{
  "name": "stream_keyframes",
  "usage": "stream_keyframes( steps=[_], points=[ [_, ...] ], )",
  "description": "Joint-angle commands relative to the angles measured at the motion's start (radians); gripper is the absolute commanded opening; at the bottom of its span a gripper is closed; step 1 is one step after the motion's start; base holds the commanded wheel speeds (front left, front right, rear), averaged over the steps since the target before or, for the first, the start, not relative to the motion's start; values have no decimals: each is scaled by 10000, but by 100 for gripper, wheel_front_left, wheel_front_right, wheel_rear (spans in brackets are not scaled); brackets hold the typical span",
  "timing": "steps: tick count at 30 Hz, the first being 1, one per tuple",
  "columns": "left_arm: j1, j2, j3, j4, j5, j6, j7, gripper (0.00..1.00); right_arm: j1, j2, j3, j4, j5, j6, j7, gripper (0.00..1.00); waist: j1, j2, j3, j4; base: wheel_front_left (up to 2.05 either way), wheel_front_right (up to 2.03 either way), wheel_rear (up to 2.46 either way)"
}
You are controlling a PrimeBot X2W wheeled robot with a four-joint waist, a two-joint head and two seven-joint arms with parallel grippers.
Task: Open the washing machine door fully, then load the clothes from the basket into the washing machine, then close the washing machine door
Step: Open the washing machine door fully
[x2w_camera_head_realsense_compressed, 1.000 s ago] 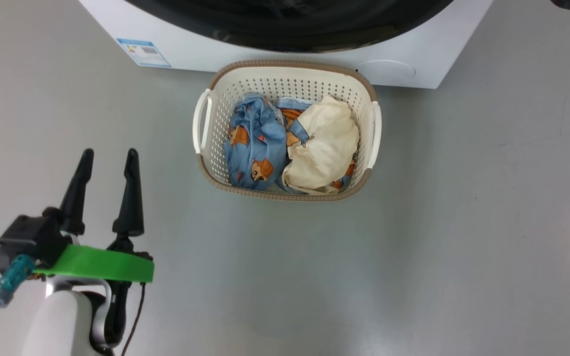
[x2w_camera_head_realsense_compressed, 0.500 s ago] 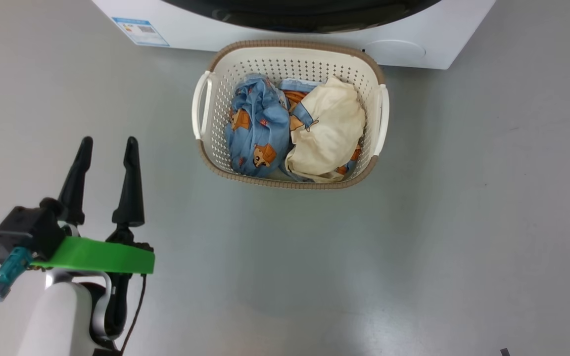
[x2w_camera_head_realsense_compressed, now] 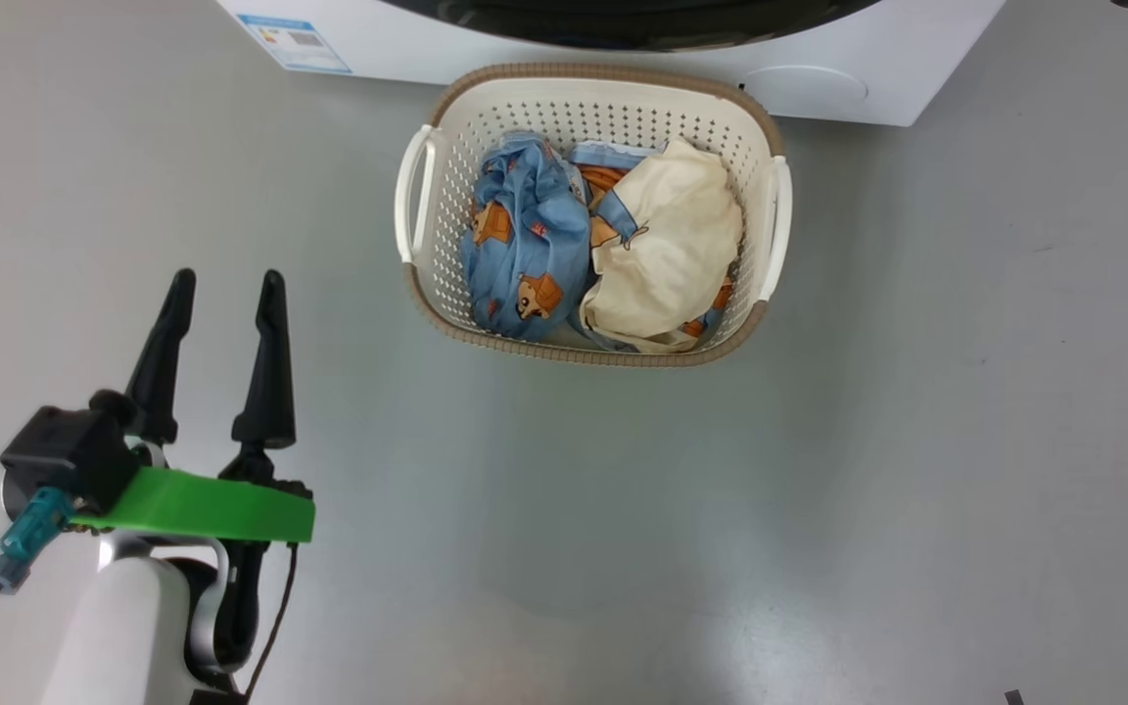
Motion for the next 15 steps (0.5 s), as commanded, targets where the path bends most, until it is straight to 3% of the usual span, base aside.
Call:
stream_keyframes(
  steps=[1, 8, 15],
  points=[
    [-144, 267, 315, -244, -116, -16, -63, 100, -412, 203, -46, -179, -107, 17, -9, 0, 0, 0, 39, 47, 0, 0, 0],
    [-170, 233, 271, -231, -145, -16, -63, 100, -403, 293, -178, 2, -264, 17, 401, 0, 0, 0, 82, 180, 0, 0, 0],
    [-181, 269, 323, -218, -148, -16, -63, 100, -212, 351, -122, -148, -292, 17, 1570, 0, 0, 0, 31, 139, 0, 0, 0]
  ],
)
